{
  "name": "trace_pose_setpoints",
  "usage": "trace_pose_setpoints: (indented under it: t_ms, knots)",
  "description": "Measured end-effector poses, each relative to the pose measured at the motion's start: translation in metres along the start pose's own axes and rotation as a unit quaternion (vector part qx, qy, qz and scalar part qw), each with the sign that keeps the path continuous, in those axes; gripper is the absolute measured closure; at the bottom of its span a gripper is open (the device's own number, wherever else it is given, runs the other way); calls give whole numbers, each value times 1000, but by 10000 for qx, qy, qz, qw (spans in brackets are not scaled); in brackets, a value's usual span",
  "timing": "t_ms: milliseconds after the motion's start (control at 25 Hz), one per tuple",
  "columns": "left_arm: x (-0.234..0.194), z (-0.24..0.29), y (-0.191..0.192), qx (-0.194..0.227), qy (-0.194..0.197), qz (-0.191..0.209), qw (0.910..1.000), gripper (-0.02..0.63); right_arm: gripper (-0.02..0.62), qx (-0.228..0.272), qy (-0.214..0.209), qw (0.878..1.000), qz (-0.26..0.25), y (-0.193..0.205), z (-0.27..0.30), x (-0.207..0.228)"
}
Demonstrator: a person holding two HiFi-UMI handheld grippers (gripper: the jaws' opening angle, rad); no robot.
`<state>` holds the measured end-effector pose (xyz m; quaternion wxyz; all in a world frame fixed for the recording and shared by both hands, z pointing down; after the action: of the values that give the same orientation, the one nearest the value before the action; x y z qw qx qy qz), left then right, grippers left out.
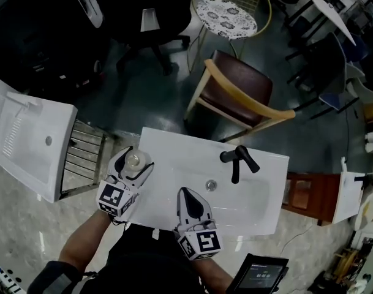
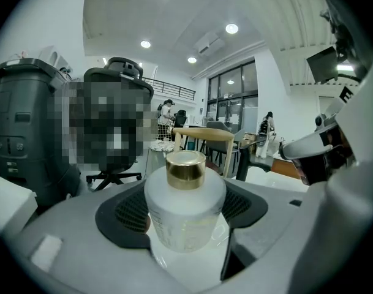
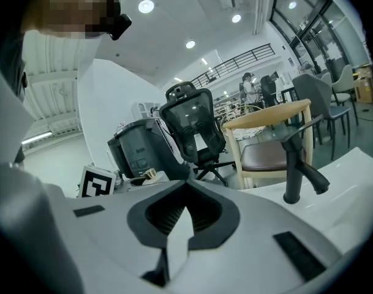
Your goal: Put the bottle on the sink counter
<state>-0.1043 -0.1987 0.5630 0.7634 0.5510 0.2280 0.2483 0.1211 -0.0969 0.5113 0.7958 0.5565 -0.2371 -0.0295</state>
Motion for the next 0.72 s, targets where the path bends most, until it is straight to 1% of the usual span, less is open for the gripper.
trace_pose_setpoints:
  t_ms: [440, 600, 720]
  knots:
    - [-24, 53, 20, -154, 216, 176, 9995, 268, 600, -332, 125, 9992, 204, 17, 29, 7]
    - [-29, 68, 36, -303, 251, 149, 9991, 268, 600, -421, 195, 9986, 260, 25, 32, 13]
    - [-31, 77, 41, -327, 284, 153, 9989, 268, 600, -494, 227, 9982, 273, 29, 34, 16]
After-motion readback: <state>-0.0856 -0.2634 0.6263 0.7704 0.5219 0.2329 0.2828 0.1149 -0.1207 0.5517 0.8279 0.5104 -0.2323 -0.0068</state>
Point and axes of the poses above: the fingertips, and each gripper's own axes: z forward along the fingers, x to its right, y out of its underside, the point moved 10 cm from there along -z, backward along the fingers, and after that the axes turned 2 degrees about x, right-handed, at the moved point
